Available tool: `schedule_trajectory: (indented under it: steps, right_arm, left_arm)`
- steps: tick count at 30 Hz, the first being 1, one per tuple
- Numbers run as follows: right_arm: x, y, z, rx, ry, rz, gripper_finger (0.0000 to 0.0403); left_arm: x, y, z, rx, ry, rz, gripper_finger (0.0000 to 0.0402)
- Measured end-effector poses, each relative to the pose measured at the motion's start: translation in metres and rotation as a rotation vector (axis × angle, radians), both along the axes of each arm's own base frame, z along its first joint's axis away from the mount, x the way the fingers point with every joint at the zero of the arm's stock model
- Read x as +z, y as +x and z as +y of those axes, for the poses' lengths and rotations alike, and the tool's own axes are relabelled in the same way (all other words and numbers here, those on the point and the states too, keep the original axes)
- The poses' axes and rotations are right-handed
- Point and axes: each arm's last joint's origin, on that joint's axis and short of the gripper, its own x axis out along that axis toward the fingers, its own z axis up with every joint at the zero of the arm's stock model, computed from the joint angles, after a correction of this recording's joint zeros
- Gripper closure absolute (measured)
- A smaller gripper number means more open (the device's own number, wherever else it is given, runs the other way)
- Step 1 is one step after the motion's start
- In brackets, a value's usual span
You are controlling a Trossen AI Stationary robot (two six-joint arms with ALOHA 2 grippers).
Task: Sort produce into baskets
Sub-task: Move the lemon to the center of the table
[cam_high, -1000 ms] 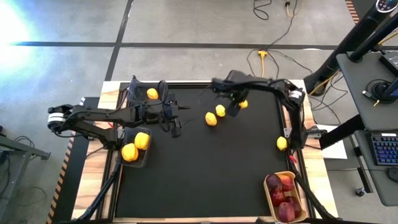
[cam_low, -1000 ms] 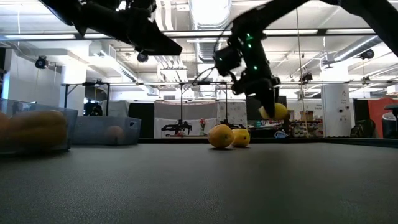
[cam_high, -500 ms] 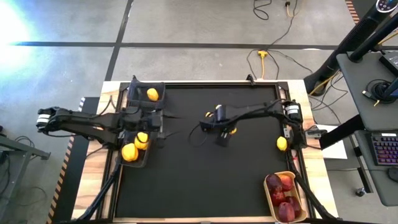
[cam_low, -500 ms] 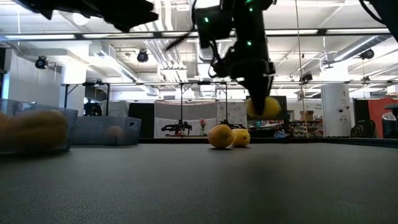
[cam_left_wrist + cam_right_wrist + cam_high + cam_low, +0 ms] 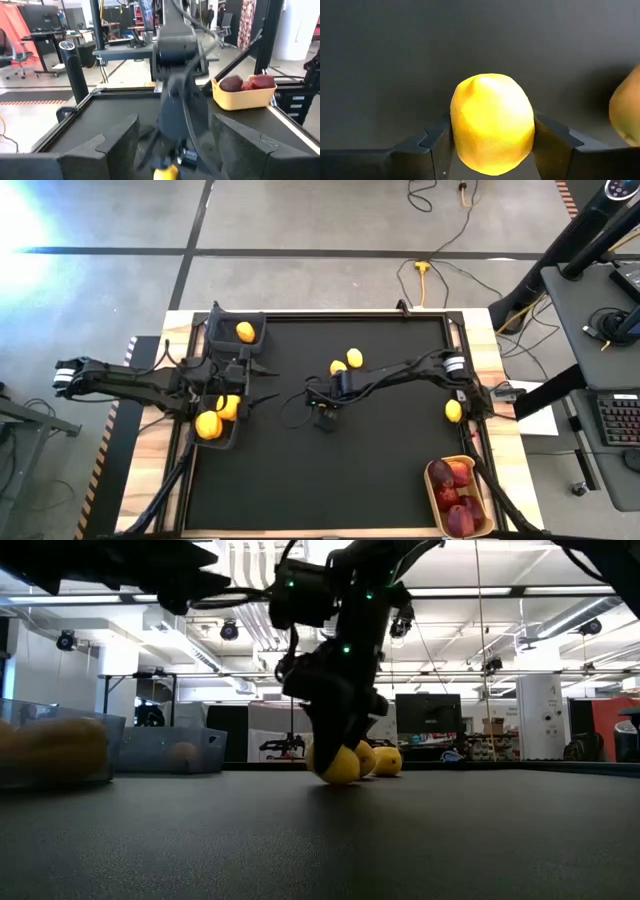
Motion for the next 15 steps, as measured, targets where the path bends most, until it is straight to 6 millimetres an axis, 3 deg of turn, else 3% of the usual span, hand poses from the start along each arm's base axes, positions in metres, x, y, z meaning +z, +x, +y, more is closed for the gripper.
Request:
schedule_trajectory:
  steps: [7, 15]
  right_arm:
    - [-0.023, 0.01, -0.003, 0.007, -0.031, 0.021, 0.0167]
    - [-0.008, 0.009, -0.009, 0.002, -0.045, 0.038, 0.0083]
  left_arm:
    - [-0.011, 0.003, 0.0, 0.002, -0.007, 0.024, 0.0171]
    - [-0.016, 0.007, 0.0, 0.002, 0.002, 0.055, 0.0171]
